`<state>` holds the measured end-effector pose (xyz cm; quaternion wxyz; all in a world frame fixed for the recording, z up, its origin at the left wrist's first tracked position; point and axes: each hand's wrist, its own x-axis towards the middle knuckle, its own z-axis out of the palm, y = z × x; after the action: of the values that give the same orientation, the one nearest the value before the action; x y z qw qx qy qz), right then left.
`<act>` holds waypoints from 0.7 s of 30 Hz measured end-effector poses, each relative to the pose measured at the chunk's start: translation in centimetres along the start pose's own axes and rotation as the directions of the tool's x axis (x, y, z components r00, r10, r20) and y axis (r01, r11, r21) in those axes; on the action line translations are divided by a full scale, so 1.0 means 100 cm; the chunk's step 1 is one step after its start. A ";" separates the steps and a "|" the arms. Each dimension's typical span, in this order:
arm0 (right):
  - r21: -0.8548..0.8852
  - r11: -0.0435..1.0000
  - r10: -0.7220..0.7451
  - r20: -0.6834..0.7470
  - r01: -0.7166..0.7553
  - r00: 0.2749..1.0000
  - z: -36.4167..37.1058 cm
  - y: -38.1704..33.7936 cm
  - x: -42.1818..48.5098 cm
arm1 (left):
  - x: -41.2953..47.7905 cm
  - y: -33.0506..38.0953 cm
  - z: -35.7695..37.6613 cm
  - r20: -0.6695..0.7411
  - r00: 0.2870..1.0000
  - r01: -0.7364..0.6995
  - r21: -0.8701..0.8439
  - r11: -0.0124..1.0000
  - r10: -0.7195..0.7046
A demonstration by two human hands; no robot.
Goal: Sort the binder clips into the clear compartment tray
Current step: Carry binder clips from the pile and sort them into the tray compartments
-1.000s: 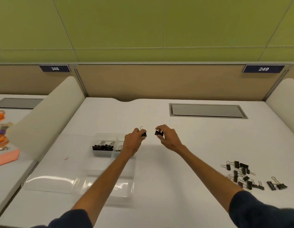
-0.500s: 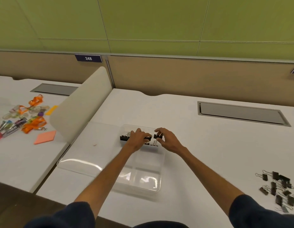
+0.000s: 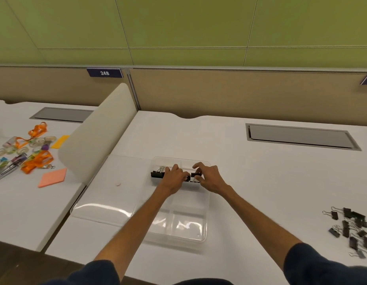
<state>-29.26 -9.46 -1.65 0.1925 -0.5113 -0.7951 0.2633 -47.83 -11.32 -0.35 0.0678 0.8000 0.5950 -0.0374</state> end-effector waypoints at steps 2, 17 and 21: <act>-0.030 1.000 0.009 0.021 -0.009 1.000 0.000 -0.002 -0.001 | 0.001 -0.001 0.000 0.012 1.000 -0.002 -0.016 1.000 0.003; -0.137 0.990 0.053 0.111 -0.037 0.992 0.003 -0.013 0.000 | 0.007 -0.005 -0.001 0.066 0.998 -0.020 0.028 0.999 0.018; -0.127 0.992 0.031 0.111 -0.017 0.993 0.003 -0.013 -0.001 | 0.005 -0.001 -0.002 0.049 0.999 -0.011 0.037 0.999 0.009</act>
<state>-30.26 -10.07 -1.09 0.1116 -0.5165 -0.8134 0.2434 -47.76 -10.75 -0.22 0.0675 0.8030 0.5882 -0.0679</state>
